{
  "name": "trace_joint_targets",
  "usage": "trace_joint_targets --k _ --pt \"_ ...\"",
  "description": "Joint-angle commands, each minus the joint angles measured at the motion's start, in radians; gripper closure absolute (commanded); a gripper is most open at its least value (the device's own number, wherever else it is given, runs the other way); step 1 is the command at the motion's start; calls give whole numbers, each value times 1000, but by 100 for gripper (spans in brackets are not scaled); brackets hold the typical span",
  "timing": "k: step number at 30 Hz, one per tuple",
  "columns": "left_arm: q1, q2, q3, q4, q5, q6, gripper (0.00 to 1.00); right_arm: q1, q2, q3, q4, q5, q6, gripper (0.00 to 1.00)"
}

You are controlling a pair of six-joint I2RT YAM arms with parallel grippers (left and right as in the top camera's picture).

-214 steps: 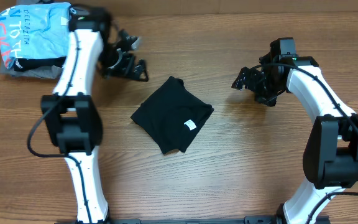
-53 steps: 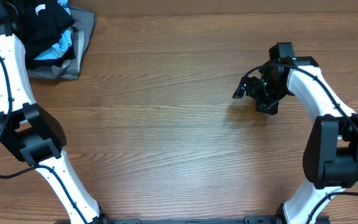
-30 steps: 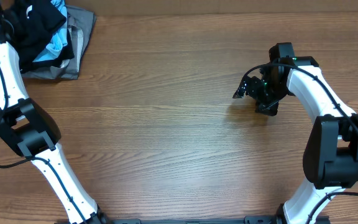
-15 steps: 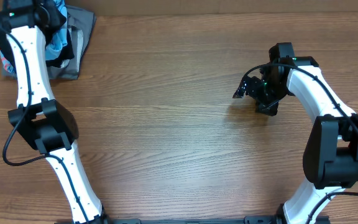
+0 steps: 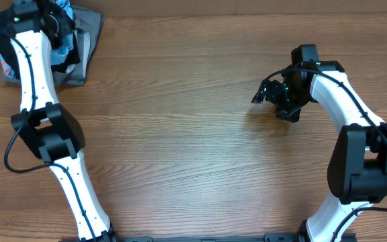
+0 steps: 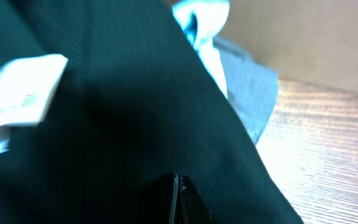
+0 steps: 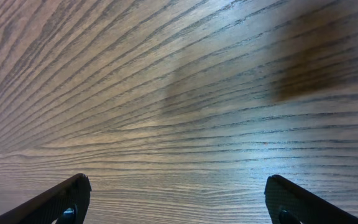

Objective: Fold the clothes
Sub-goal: 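Press the black bundle onto the stack and open the left gripper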

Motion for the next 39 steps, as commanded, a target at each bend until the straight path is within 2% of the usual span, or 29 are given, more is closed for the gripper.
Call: trace_joint_targets --k 1,8,12,21,22,24,27,39 --pt "-12 121 -19 8 66 -21 95 6 -6 -4 3 10 -3 7" --pt "-29 110 -8 50 65 -3 96 6 -6 -4 0 10 -3 7" --pt "-30 43 2 75 65 7 88 6 -6 -4 3 10 -2 7" --pt "-18 -102 2 163 25 5 91 6 -6 -4 3 10 -2 7" --pt "-15 -106 2 177 3 1 89 6 -6 -4 3 10 -3 6" --pt "-5 -105 2 209 -44 -6 85 6 -6 -4 3 10 -3 7" --pt "12 -87 2 241 -93 -5 86 6 -6 -4 3 10 -3 7" --pt "116 100 2 334 -99 -6 83 6 -6 -4 -20 10 -2 7"
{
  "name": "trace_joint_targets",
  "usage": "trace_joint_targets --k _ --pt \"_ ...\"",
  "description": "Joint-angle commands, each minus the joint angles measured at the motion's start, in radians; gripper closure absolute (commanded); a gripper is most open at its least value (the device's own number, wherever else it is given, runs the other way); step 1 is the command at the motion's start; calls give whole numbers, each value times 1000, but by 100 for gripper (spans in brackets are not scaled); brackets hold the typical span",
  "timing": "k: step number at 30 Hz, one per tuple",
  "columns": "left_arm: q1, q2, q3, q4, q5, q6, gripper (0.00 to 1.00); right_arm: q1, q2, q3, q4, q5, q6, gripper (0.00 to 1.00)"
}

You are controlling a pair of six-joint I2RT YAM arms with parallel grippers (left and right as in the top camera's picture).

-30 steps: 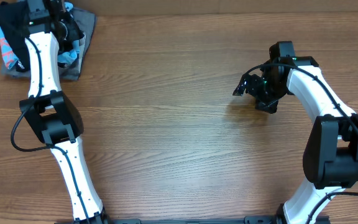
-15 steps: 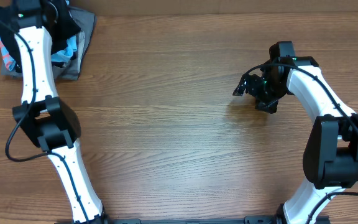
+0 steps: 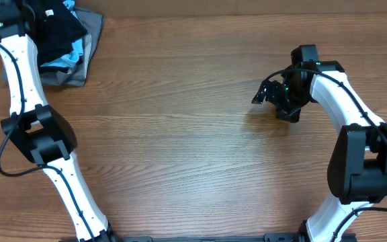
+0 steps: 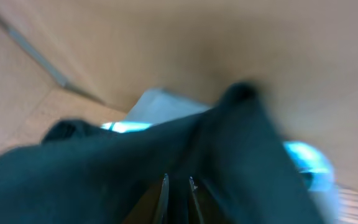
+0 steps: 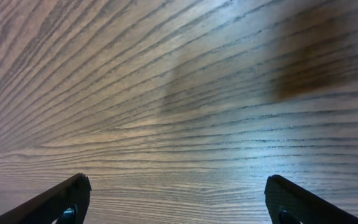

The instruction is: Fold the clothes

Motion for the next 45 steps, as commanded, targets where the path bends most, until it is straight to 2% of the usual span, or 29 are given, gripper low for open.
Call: trace_joint_targets --k 1,3,4,7,14,15,18,20,21,22,28,31,35,40,45 --pt "39 96 0 16 -22 4 83 6 -6 -4 -11 10 -2 7" --pt "56 116 0 11 -24 -16 82 6 -6 -4 -16 10 2 8" --pt "64 125 0 5 -24 -44 82 6 -6 -4 -16 10 7 12" --pt "77 126 0 -14 -24 -79 82 6 -6 -4 -9 10 39 18" --pt "67 45 40 -9 -23 -61 66 37 -26 -3 14 45 68 20" --pt "61 24 52 -10 -24 -65 62 44 -37 -3 14 69 82 19" --pt "47 -46 72 -11 -23 -115 39 51 -95 -2 21 96 81 19" --pt "40 -99 76 -18 -21 -151 30 51 -148 -1 26 105 82 20" --pt "34 -129 76 -31 -19 -168 21 51 -187 -1 25 123 85 20" --pt "28 -156 76 -51 -18 -182 1 51 -219 -1 24 143 85 19" --pt "-21 -312 76 -288 17 -301 0 51 -465 -2 -2 209 84 19" --pt "-50 -362 76 -390 36 -304 0 60 -590 -2 -55 252 85 20" --pt "-73 -370 76 -443 36 -304 0 89 -732 -2 -145 367 90 21" --pt "-86 -363 75 -580 39 -304 0 139 -944 -4 -265 532 203 21" --pt "-86 -363 75 -662 38 -303 0 145 -1080 -4 -308 658 313 19"
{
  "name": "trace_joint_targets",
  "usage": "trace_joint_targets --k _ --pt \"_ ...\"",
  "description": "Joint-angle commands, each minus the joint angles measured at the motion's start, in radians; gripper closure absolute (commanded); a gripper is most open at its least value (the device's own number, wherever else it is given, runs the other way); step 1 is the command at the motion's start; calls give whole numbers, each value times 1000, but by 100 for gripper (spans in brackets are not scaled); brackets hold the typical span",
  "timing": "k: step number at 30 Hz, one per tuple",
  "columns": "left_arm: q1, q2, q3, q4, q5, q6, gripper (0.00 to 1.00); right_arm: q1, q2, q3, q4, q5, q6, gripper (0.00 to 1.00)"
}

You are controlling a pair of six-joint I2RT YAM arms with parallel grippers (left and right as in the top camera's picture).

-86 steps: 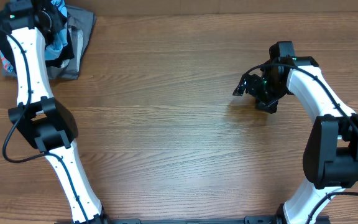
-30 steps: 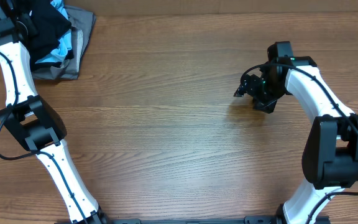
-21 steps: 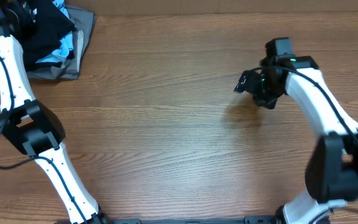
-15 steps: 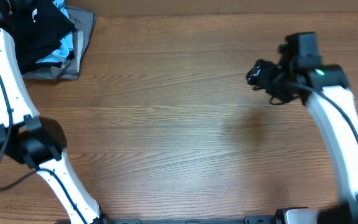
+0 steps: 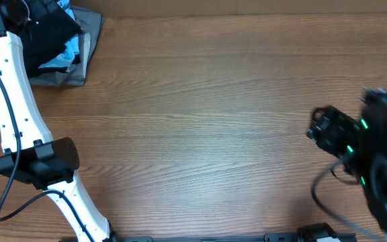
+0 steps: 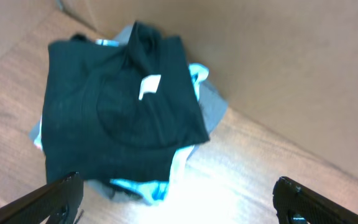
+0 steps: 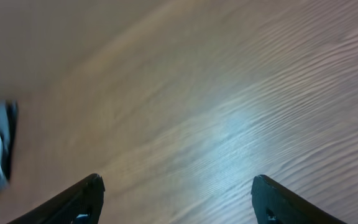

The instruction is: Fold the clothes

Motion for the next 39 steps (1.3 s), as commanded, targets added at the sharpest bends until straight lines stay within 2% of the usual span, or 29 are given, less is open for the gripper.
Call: trace_joint_targets --k 1,3,19,25,29,32,35,39 --pt "-3 7 2 -28 10 -13 0 7 -93 0 1 148 98 16" --pt "-3 7 2 -30 10 -13 0 7 -116 0 1 148 98 0" --pt "-3 7 2 -31 10 -13 0 7 -118 0 -74 140 98 0" --pt "-3 7 2 -31 10 -13 0 7 -118 0 -167 130 98 0" --pt "-3 7 2 -31 10 -13 0 8 -118 -27 -154 134 98 0" --pt "-3 7 2 -31 10 -13 0 -1 -141 -104 -88 145 97 0" --pt "-3 7 2 -31 10 -13 0 -19 -197 -245 50 142 38 0" --pt "-3 7 2 -31 10 -13 0 -37 -329 -511 349 88 -92 0"
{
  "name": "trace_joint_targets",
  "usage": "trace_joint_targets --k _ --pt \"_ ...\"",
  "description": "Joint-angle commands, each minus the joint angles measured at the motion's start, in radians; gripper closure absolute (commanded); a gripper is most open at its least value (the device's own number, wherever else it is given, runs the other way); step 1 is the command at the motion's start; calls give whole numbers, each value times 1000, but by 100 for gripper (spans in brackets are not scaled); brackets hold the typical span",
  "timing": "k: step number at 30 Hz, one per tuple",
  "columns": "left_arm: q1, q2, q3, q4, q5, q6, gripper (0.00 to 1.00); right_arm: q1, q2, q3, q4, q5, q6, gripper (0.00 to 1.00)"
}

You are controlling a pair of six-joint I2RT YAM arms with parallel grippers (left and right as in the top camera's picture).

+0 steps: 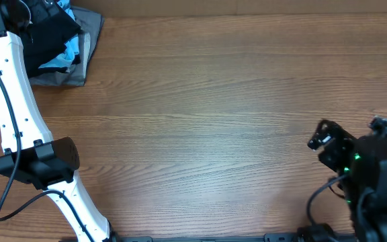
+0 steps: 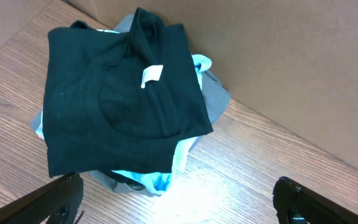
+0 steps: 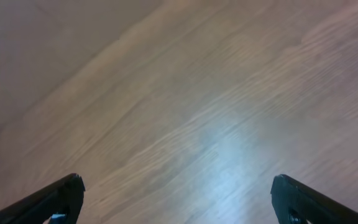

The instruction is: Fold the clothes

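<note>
A stack of clothes (image 1: pixel 58 48) lies at the table's far left corner. The left wrist view shows a dark folded garment (image 2: pixel 117 109) with a white tag (image 2: pixel 152 74) on top. Under it lie a light blue piece (image 2: pixel 185 152) and a grey one (image 2: pixel 215 99). My left gripper (image 2: pixel 176 206) hangs open above the stack's near side, holding nothing. My right gripper (image 3: pixel 178 205) is open over bare wood, and the overhead view places it (image 1: pixel 318 138) near the front right.
The wooden table (image 1: pixel 200 101) stretches between both arms. A brown wall (image 2: pixel 278 56) rises right behind the stack. My left arm (image 1: pixel 15 87) runs along the left edge, and the right arm's base (image 1: pixel 375 175) fills the front right corner.
The right arm has pulled a little further back into the front right corner, its gripper still open. The left gripper stays open above the stack, barely shifted.
First my left gripper was low in the stack with dark cloth filling its view. Then its fingers stood close together at the dark garment. After that it was open and raised, the dark garment lying folded on top. The right gripper went from mid-right to the front right corner.
</note>
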Motion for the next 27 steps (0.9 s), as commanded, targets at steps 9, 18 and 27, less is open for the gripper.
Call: trace_joint_targets --k 9,18,27 --pt "-3 6 2 1 10 -11 0 -106 -398 -702 698 -206 -311 0" --pt "-3 6 2 1 10 -11 0 -121 -556 -1029 1052 -277 -312 0" --pt "-3 6 2 1 10 -11 0 -107 -660 -1038 1006 -293 -379 0"
